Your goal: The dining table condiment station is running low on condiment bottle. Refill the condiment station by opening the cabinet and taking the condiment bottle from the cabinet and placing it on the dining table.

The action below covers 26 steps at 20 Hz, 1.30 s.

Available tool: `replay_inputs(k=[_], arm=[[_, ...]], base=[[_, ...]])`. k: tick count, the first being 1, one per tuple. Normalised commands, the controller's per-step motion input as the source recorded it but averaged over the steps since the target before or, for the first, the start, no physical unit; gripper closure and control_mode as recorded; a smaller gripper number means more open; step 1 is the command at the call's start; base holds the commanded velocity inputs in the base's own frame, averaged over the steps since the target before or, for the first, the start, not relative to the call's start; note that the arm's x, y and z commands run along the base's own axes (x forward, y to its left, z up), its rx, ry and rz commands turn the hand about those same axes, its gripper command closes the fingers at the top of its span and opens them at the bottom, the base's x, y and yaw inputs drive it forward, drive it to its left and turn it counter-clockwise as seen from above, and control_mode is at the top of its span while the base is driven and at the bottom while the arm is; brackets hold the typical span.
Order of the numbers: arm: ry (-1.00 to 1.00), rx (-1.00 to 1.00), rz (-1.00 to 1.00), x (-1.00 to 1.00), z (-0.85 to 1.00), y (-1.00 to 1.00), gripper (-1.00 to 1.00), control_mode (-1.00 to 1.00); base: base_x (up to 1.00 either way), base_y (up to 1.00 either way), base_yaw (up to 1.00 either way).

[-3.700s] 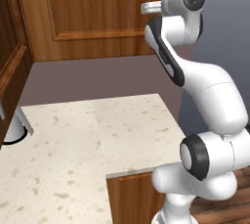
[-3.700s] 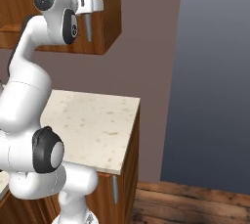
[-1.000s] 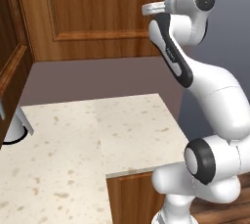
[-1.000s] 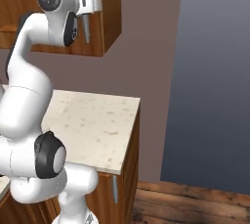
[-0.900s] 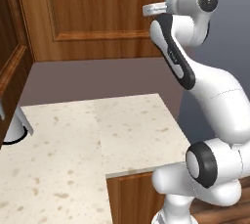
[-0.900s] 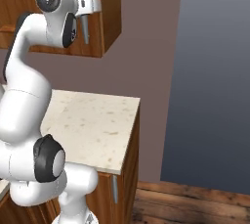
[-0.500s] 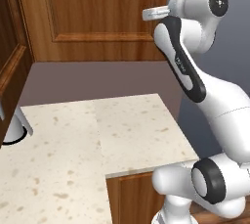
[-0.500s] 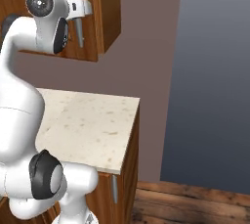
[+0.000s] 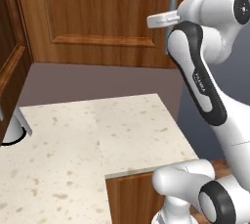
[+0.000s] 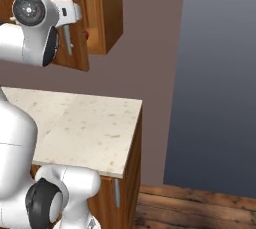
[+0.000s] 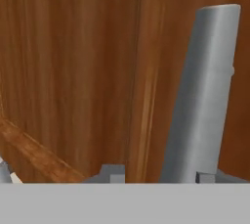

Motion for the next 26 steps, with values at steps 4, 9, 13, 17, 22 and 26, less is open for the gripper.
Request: replay_inputs(k=[4, 9, 13, 17, 22, 26], arm=[[0.04, 0.0, 0.06, -0.8, -0.15, 1.0, 1.0, -1.0], [0.08, 0.0, 0.05, -0.87, -0.19, 1.0, 1.0, -1.0], [0.09, 0.01, 0.09, -0.96, -0.25, 0.97, 1.0, -1.0], [0.1, 0.0, 0.13, -0.78, -0.34, 0.86, 1.0, -1.0], [0.06, 0.08, 0.03, -0.54, -0.2, 0.04, -1.0, -1.0], [0.0, 0.27, -0.03, -0.82, 0.0, -1.0, -1.0, -1.0]], base=[[0.0, 0.0, 0.0], [0.0, 0.0, 0.0], [0.0, 0.0, 0.0], [0.0, 0.0, 0.0], [0.0, 0.0, 0.0], [0.0, 0.0, 0.0]])
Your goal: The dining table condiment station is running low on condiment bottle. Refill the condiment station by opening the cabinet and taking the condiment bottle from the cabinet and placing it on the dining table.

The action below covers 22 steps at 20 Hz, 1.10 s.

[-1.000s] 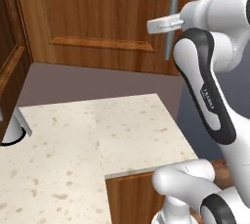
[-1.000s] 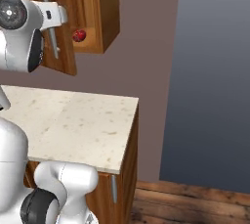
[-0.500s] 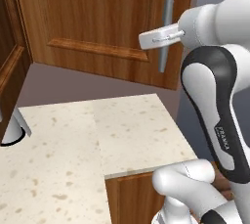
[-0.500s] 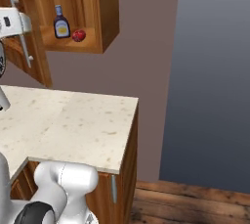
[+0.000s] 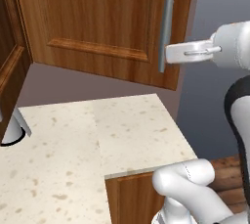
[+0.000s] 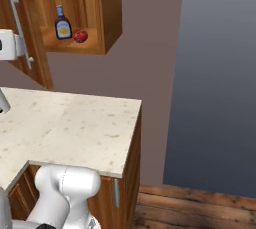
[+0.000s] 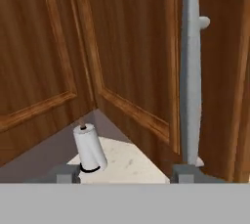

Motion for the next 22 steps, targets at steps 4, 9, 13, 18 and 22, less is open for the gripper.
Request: replay_inputs(k=[4, 9, 13, 18, 22], arm=[[0.0, 0.36, 0.0, -0.82, 0.0, -1.0, -1.0, -1.0], [0.0, 0.36, 0.0, -0.22, -0.14, -1.0, -1.0, -1.0], [0.01, 0.39, 0.0, 0.51, -0.28, -0.75, -1.0, -1.0], [0.05, 0.39, 0.0, 0.83, -0.18, -0.28, -1.0, -1.0], [0.13, 0.26, 0.0, 0.98, -0.15, 0.01, -1.0, -1.0]], base=[[0.0, 0.0, 0.0], [0.0, 0.0, 0.0], [0.0, 0.0, 0.0], [0.0, 0.0, 0.0], [0.0, 0.0, 0.0]])
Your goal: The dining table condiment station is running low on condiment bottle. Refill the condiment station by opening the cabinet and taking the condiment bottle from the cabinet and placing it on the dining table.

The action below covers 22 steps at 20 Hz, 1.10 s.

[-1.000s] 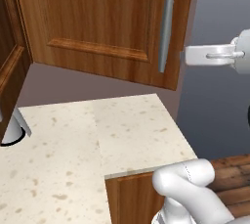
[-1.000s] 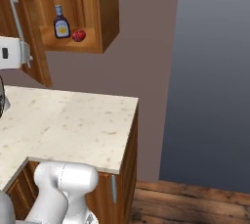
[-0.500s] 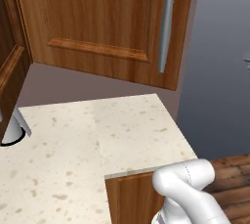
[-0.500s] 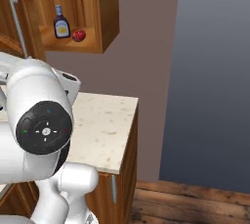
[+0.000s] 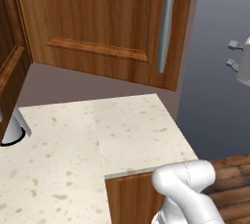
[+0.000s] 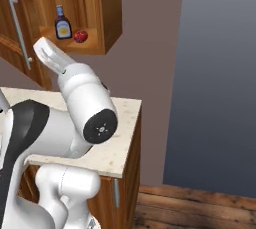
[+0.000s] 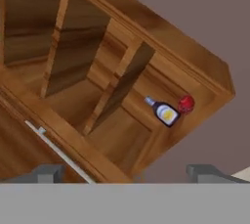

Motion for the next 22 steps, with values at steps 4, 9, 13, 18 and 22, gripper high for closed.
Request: replay_inputs(k=[4, 9, 13, 18, 22], arm=[[0.16, 0.21, 0.0, 1.0, -0.23, 0.01, -1.0, -1.0], [0.18, 0.11, 0.08, 1.0, -0.2, 0.1, -1.0, -1.0], [0.16, 0.0, 0.31, 0.64, -0.01, 0.49, -1.0, -1.0], [0.09, 0.0, 0.43, 0.16, 0.0, 0.63, -1.0, -1.0], [0.03, -0.01, 0.4, -0.27, 0.01, 0.75, -1.0, -1.0]], base=[[0.0, 0.0, 0.0], [0.0, 0.0, 0.0], [0.0, 0.0, 0.0], [0.0, 0.0, 0.0], [0.0, 0.0, 0.0]])
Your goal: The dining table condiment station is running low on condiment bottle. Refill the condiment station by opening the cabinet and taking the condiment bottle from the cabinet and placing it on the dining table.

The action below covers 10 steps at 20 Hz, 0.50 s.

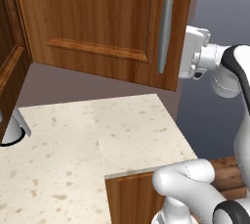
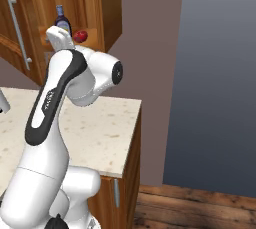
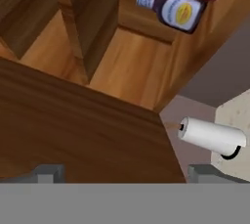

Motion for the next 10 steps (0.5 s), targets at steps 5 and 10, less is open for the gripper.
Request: replay_inputs(k=[5, 10], arm=[[0.0, -0.08, 0.31, -0.84, 0.08, 0.81, -1.0, -1.0], [-0.06, -0.11, 0.19, -0.97, 0.1, 0.96, -1.0, -1.0]], base=[[0.0, 0.0, 0.0], [0.0, 0.0, 0.0]])
